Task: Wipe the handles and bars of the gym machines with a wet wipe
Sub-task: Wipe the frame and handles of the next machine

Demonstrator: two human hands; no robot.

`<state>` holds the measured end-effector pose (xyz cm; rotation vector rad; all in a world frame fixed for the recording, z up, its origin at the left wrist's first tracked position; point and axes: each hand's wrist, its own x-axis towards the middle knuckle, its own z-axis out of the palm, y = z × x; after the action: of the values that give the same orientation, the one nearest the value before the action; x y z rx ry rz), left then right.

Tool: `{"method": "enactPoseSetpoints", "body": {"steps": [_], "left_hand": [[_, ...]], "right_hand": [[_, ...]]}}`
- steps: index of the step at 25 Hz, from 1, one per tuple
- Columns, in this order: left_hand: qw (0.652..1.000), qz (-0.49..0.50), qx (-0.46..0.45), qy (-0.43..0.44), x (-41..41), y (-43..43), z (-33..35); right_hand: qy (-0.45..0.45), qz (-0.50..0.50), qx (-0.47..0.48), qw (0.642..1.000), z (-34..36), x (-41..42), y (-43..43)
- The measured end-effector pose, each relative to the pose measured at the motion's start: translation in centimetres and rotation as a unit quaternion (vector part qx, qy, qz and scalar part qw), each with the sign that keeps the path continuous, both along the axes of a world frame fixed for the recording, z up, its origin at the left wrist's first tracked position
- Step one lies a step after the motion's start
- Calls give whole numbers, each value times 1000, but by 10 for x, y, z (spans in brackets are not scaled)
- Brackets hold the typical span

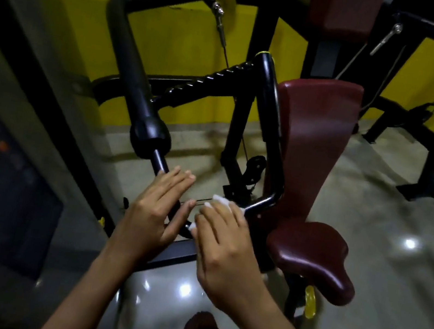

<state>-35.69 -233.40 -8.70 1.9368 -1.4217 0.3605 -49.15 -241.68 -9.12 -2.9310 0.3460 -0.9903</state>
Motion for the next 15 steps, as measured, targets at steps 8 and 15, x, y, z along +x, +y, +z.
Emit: {"method": "enactPoseSetpoints", "body": {"steps": [8,15], "left_hand": [[996,79,28,31,-36,19,-11],[987,120,16,105,-58,15,-10]], "right_hand": [[-55,-29,84,994,8,-18,-42],[-38,73,66,994,16,-31,-81]]}}
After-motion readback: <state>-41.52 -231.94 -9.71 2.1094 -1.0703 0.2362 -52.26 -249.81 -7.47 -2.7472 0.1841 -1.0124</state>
